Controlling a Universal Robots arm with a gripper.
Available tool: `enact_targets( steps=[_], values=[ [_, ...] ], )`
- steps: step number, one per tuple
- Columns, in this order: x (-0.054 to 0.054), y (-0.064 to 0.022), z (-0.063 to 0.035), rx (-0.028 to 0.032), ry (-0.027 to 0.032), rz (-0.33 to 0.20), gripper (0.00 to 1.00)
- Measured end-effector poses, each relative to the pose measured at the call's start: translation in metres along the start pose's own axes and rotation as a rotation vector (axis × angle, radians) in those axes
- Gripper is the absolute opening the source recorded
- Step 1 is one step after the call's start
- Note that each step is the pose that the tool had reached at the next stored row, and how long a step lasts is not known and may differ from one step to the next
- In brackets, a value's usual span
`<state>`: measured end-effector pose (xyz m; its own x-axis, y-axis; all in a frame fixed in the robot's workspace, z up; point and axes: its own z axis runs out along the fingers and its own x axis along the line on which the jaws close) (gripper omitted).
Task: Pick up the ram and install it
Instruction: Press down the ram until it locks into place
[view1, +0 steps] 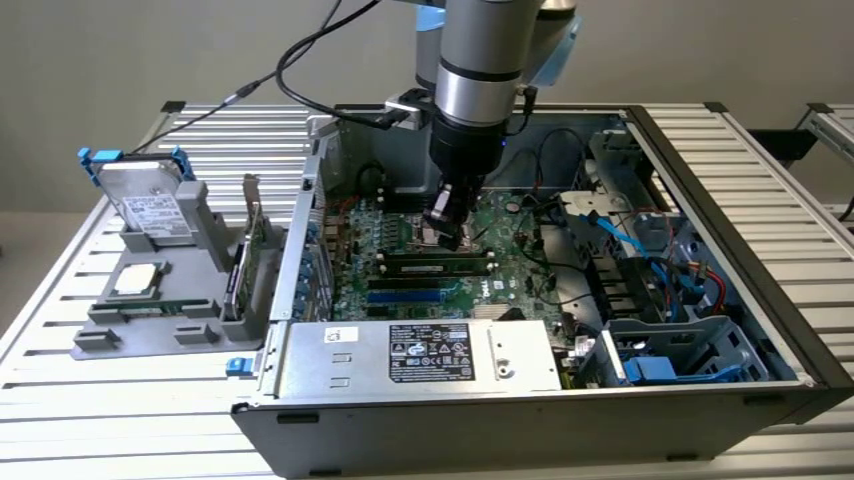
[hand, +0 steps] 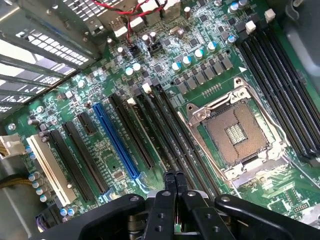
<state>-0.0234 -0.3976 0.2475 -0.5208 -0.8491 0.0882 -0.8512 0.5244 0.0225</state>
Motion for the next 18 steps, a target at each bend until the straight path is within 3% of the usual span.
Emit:
enact_targets(
  steps=[10,18],
  values=[
    [-0.0001,0.0,0.0017,0.014,-0.0168,0.108,0.1],
    [-0.0002,-0.0001,0.0022,0.0329,-0.0349,0.182,0.1]
  ],
)
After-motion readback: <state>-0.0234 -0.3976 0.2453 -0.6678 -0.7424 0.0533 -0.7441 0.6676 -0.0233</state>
